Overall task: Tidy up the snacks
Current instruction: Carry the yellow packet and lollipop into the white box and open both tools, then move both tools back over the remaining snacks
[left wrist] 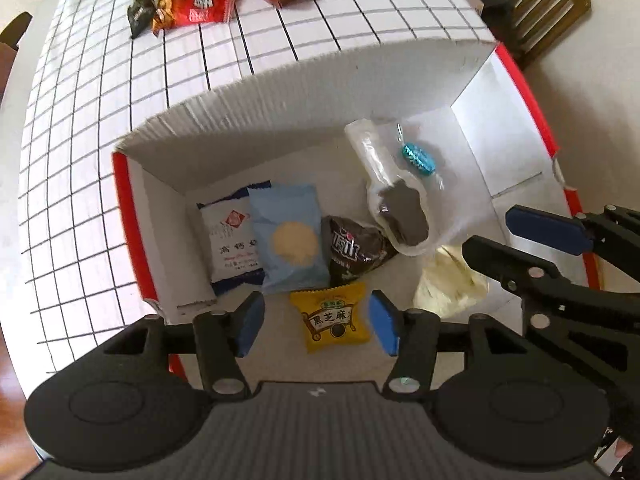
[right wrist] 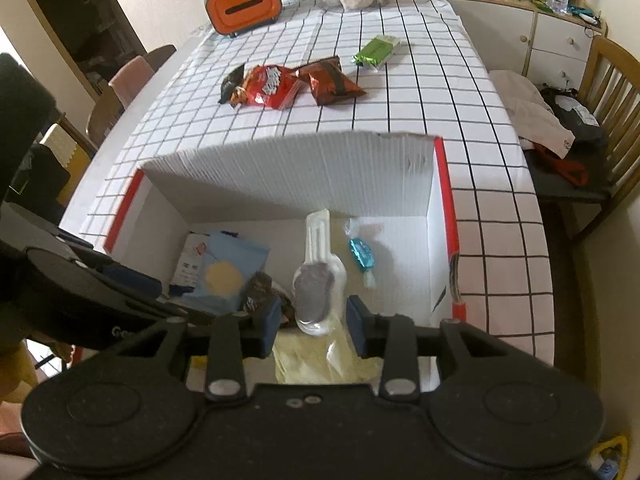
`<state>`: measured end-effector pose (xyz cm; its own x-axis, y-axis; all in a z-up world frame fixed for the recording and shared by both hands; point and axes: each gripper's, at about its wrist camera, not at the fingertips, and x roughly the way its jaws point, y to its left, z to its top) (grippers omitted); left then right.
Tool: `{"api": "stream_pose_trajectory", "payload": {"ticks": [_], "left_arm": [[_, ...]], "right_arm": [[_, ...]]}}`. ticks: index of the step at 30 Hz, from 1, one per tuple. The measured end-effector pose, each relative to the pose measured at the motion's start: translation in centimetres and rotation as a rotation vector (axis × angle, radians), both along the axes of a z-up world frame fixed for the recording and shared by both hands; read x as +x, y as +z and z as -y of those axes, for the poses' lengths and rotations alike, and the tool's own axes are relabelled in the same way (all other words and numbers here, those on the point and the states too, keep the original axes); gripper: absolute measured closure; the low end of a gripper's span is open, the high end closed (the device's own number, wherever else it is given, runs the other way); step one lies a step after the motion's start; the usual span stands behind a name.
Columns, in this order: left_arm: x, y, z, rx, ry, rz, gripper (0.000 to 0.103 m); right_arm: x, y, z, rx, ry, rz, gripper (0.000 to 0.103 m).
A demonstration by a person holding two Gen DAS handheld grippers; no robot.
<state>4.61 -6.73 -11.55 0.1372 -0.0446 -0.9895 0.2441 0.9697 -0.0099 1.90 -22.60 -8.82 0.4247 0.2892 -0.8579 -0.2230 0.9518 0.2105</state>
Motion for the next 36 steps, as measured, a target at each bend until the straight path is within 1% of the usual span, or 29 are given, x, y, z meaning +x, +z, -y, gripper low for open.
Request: {"api": "stream_pose_trajectory", "payload": {"ticks": [4, 5, 7, 12, 16, 19, 21, 23, 27, 29, 31, 35, 36], "left_arm": [[-0.4, 1.9, -0.8, -0.024, 0.02, 0.074, 0.045], [-0.6, 2.3, -1.0, -0.029, 0.023, 0.093, 0.042], [-0.6, 3.3, -1.3, -0.041, 0.026, 0.132, 0.04], [-0.6, 5.5, -1.9, -0.039, 0.032, 0.212, 0.033], [-0.4, 7.1, -2.7, -0.059, 0.043, 0.272, 0.031], [-0.2, 8.2, -3.2, -0.065, 0.049, 0.32, 0.027], [0.0, 8.7, -3.6, -0.069, 0.055, 0.346, 0.026], [0.4, 9.3, -3.9, -0.069, 0.057, 0.369, 0.024], [1.8, 9.9, -4.8, -0.063, 0.08, 0.395, 0.023], [2.8, 10.1, -5.3, -0.075, 0.094, 0.399, 0.023], [3.9, 10.2, -5.7, -0.078, 0.108, 0.403, 0.023], [6.4, 10.5, -6.8, -0.086, 0.152, 0.417, 0.021], [7.2, 10.5, -7.0, -0.09, 0.163, 0.416, 0.021]], "right_arm": [[-0.3, 1.4, -0.1, 0.015, 0.009, 0.021, 0.067], [-0.3, 1.8, -0.2, 0.016, 0.01, 0.031, 0.067], [-0.3, 2.5, -0.2, 0.018, 0.003, 0.046, 0.066], [-0.2, 4.0, -0.3, 0.025, 0.004, 0.08, 0.063], [0.3, 5.1, -0.2, 0.025, -0.012, 0.108, 0.056], [1.0, 5.8, -0.3, 0.025, -0.014, 0.125, 0.053], [1.4, 6.2, -0.3, 0.033, -0.012, 0.131, 0.048], [1.9, 6.7, -0.4, 0.033, -0.012, 0.149, 0.038], [3.3, 7.4, -0.5, 0.032, 0.002, 0.161, 0.034], [4.3, 7.7, -0.5, 0.032, 0.005, 0.164, 0.027], [5.5, 8.0, -0.5, 0.027, 0.009, 0.169, 0.024], [8.4, 8.4, -0.2, 0.035, 0.006, 0.17, 0.016], [9.2, 8.5, -0.1, 0.037, 0.007, 0.171, 0.015]]}}
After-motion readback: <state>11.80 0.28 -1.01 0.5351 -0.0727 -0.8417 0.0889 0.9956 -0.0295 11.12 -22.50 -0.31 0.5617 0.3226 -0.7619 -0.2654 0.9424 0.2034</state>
